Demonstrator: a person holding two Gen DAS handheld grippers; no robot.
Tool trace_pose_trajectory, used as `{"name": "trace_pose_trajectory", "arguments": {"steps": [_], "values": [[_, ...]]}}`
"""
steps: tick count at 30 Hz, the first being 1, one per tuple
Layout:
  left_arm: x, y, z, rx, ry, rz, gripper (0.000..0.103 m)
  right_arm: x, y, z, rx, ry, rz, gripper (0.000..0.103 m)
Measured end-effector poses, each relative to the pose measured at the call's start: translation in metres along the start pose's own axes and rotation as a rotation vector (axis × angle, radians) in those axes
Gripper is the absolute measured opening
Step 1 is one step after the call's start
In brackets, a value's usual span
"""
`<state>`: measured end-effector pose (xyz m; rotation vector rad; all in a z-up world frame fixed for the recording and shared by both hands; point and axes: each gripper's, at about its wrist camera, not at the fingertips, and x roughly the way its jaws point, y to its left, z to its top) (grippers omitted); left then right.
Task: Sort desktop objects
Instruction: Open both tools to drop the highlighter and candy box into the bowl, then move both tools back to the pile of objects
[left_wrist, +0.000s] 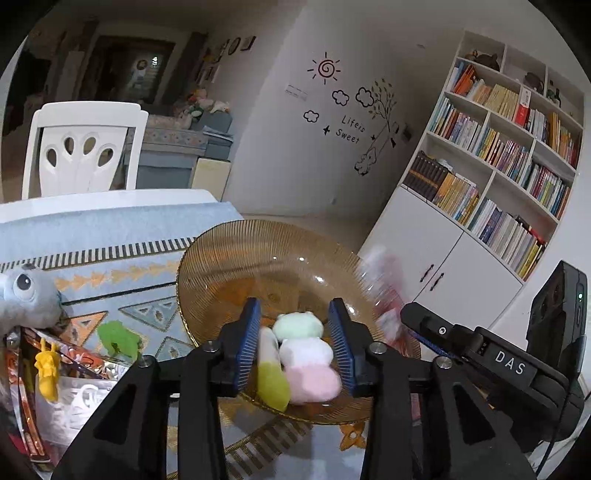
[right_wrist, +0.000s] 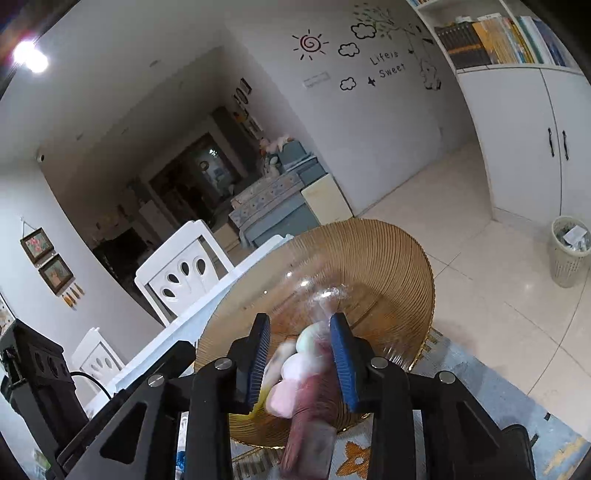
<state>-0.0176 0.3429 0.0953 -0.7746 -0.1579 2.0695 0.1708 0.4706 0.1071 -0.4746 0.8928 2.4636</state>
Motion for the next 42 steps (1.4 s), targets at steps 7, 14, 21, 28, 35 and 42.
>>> {"name": "trace_pose_trajectory", "arguments": {"steps": [7,14,21,28,35,42], "values": [[-0.007,0.005,0.002,-0.031,-0.028,0.008,0.052,0.004,-0.004,0.001,0.015,0.009,-0.002,0.035],[-0.005,0.003,0.000,-0.028,-0.017,0.016,0.052,0.003,-0.008,0.001,0.012,0.012,0.000,0.035],[-0.009,0.005,0.000,-0.051,-0.010,0.019,0.052,-0.001,-0.008,-0.003,-0.031,-0.015,0.006,0.035],[-0.066,0.011,0.003,-0.093,-0.053,0.042,0.052,-0.028,0.014,-0.011,-0.147,-0.148,0.036,0.035],[-0.172,0.058,-0.016,-0.111,-0.131,0.219,0.061,-0.039,0.073,-0.041,-0.293,-0.016,0.178,0.035],[-0.253,0.127,-0.053,-0.211,-0.180,0.379,0.062,-0.041,0.133,-0.101,-0.372,0.205,0.345,0.042]]}}
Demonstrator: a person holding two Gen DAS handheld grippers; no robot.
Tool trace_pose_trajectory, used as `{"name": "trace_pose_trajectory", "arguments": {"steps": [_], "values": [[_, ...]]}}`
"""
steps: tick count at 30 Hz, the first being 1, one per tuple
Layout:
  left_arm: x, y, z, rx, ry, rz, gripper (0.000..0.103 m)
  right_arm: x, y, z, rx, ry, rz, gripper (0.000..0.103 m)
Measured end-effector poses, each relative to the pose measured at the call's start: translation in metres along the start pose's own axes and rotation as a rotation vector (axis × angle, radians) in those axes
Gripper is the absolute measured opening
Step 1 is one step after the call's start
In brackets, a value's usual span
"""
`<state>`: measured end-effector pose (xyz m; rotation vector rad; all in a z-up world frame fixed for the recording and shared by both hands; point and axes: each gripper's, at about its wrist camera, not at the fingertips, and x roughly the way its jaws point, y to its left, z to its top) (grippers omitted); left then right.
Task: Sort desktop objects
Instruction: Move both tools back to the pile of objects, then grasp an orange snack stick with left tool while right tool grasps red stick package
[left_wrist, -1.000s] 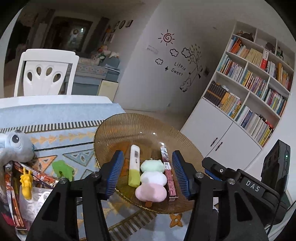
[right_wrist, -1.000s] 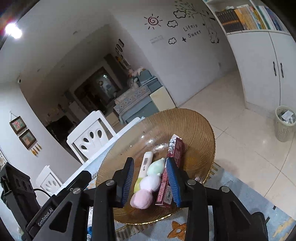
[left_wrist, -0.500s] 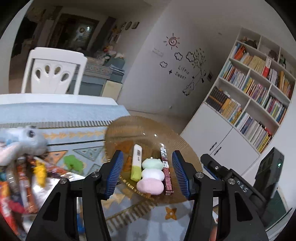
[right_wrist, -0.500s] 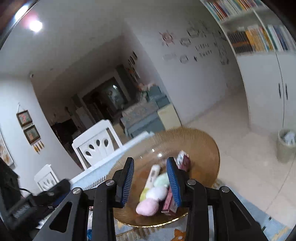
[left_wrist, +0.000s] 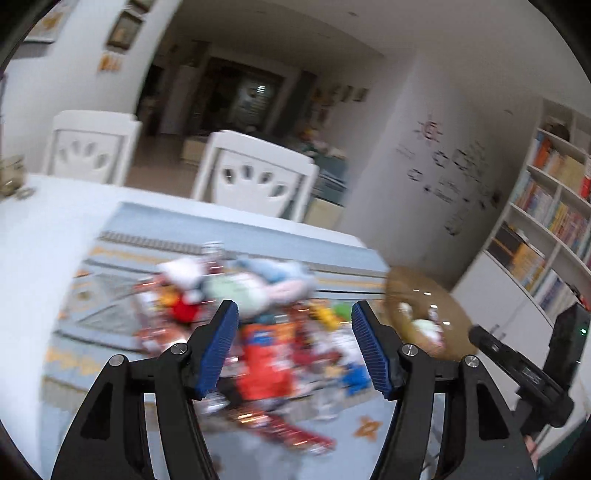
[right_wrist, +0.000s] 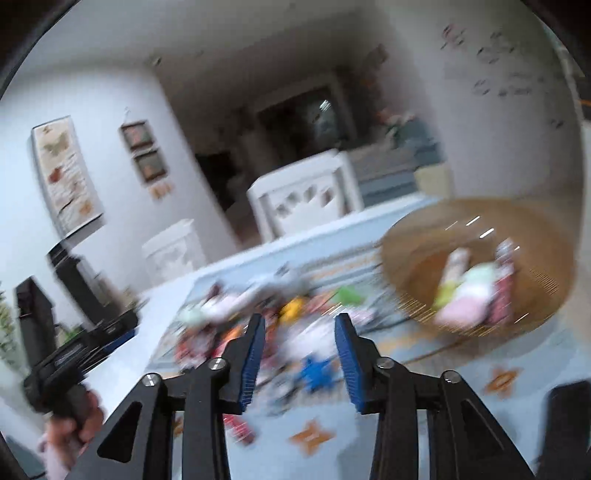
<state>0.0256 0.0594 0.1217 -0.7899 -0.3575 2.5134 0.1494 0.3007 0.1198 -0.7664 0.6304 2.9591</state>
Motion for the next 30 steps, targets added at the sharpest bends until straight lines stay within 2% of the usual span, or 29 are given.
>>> {"name": "trace_pose_trajectory", "arguments": {"steps": [2,5,7,11,15,19,25,26,27,30], "values": [[-0.003,0.022,-0.005,-0.023,0.003,0.025,0.062,0.021,0.020,-0.014,-0.029,0.073,0.042,0.047],[0.002,0.048,-0.011,-0.063,0.020,0.062,0.062,0.052,0.044,-0.033,-0.096,0.182,0.073,0.047],[0.012,0.062,-0.016,-0.101,0.047,0.065,0.062,0.077,0.059,-0.048,-0.145,0.286,0.117,0.047],[0.030,0.079,-0.023,-0.164,0.132,0.067,0.062,0.110,0.066,-0.065,-0.225,0.394,0.079,0.047],[0.033,0.087,-0.029,-0.203,0.161,0.096,0.062,0.133,0.071,-0.077,-0.281,0.471,0.067,0.047],[0.039,0.092,-0.036,-0.234,0.182,0.120,0.062,0.148,0.082,-0.089,-0.373,0.496,0.023,0.047],[0.046,0.103,-0.039,-0.279,0.198,0.143,0.062,0.156,0.103,-0.103,-0.522,0.447,-0.050,0.047],[0.047,0.104,-0.039,-0.281,0.198,0.147,0.062,0.157,0.105,-0.104,-0.536,0.440,-0.056,0.044],[0.048,0.105,-0.040,-0.282,0.199,0.154,0.062,0.157,0.107,-0.106,-0.549,0.435,-0.054,0.037],[0.051,0.105,-0.040,-0.279,0.201,0.167,0.062,0.153,0.109,-0.110,-0.572,0.434,-0.036,0.030]]}}
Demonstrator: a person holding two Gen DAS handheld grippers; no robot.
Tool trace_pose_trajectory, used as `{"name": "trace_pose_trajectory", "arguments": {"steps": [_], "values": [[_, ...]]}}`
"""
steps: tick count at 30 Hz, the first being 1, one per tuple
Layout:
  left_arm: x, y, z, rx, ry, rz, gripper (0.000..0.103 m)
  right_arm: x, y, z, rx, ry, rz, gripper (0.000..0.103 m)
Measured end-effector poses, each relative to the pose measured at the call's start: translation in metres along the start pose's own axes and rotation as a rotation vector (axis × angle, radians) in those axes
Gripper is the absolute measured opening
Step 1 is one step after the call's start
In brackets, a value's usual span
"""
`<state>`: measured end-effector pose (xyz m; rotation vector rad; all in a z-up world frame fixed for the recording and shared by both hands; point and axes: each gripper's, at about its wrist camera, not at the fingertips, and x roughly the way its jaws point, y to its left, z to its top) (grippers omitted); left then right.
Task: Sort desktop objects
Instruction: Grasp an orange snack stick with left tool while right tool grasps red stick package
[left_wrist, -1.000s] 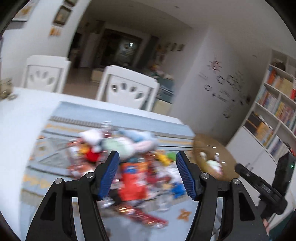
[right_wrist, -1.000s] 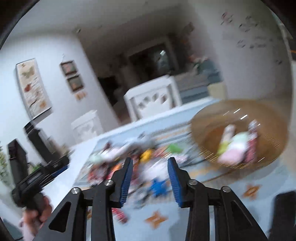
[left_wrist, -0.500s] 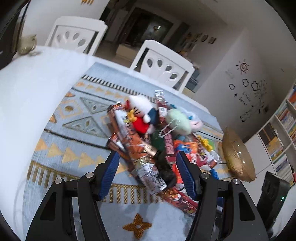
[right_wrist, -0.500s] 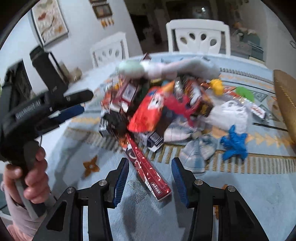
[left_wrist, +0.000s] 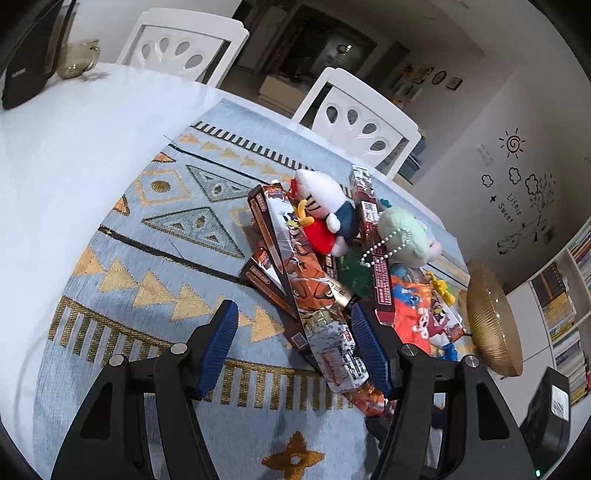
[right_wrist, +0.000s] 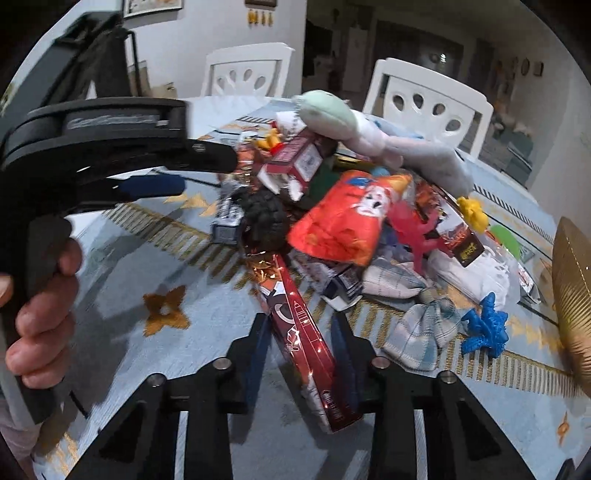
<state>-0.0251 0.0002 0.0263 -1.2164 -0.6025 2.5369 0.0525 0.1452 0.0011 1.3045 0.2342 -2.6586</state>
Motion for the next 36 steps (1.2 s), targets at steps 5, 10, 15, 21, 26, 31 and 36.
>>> {"name": "trace_pose_trajectory", "arguments": {"steps": [5,10,15,21,26,31,36], "values": [[0.006,0.001,-0.001,-0.005,0.001,0.020,0.062,-0.012,-0.005,-0.017,0.032,0.030,0.046,0.025],[0.014,-0.004,0.005,-0.006,0.017,0.083,0.062,-0.021,-0.028,-0.033,0.100,0.019,0.126,0.025],[0.033,-0.021,0.003,0.073,0.033,0.183,0.062,-0.015,-0.039,-0.033,0.114,0.008,0.165,0.025],[0.037,-0.028,-0.001,0.138,0.007,0.189,0.047,-0.023,-0.032,-0.037,0.136,0.005,0.192,0.025],[0.018,-0.029,-0.006,0.192,0.019,0.164,0.019,-0.029,-0.038,-0.042,0.166,0.018,0.213,0.024],[-0.004,-0.016,-0.021,0.189,0.117,0.103,0.015,-0.053,-0.040,-0.067,0.185,0.031,0.193,0.020],[-0.031,-0.006,-0.042,0.223,0.170,0.084,0.015,-0.076,-0.045,-0.102,0.194,0.054,0.147,0.020]]}}
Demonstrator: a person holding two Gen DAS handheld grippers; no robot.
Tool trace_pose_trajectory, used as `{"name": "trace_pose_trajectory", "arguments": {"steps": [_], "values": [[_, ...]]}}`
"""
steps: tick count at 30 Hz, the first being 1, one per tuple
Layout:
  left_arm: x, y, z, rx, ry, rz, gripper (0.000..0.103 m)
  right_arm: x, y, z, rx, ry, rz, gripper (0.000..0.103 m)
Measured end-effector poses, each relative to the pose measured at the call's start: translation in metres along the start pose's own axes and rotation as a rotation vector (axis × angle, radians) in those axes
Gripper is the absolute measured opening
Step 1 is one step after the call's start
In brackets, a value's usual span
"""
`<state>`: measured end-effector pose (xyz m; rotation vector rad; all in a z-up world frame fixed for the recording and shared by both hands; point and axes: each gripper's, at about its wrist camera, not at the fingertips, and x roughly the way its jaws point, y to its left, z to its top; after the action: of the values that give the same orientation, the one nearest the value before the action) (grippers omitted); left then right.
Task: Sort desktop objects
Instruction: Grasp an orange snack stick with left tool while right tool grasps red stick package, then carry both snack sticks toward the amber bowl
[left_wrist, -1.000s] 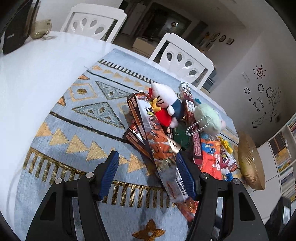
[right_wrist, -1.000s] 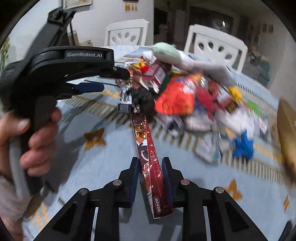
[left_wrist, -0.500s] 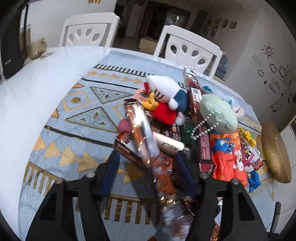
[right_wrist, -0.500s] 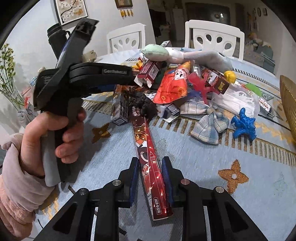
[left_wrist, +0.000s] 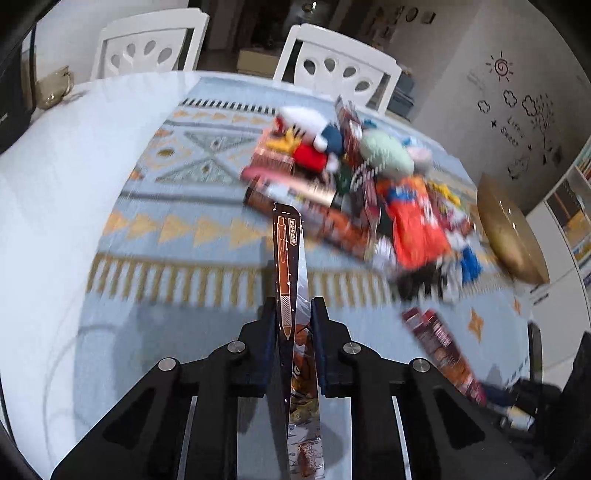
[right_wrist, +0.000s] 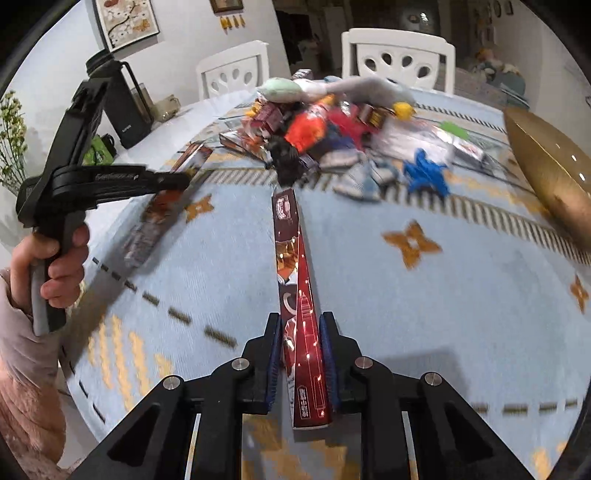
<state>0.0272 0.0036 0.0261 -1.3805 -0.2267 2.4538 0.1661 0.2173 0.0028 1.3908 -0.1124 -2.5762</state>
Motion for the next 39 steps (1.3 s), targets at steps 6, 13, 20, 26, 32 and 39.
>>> {"name": "trace_pose_trajectory", "arguments": {"steps": [6,13,20,26,32,39], "values": [[0.000,0.005,-0.016,0.022,0.011,0.034,0.017,0.011,0.022,0.013,-0.013,0.025,-0.026,0.037],[0.004,-0.027,-0.028,0.176,-0.017,0.179,0.030,0.025,0.042,0.023,-0.080,-0.017,-0.136,0.034],[-0.003,-0.049,-0.037,0.261,-0.052,0.227,0.014,0.007,0.028,0.019,0.023,-0.042,0.041,0.017],[-0.038,-0.081,-0.027,0.290,-0.119,0.151,0.014,-0.050,-0.003,0.020,0.147,-0.155,0.172,0.017],[-0.073,-0.144,-0.003,0.380,-0.196,0.036,0.014,-0.132,-0.054,0.023,0.287,-0.329,0.122,0.017],[-0.072,-0.236,0.034,0.454,-0.242,-0.123,0.014,-0.211,-0.127,0.032,0.480,-0.531,-0.080,0.017]]}}
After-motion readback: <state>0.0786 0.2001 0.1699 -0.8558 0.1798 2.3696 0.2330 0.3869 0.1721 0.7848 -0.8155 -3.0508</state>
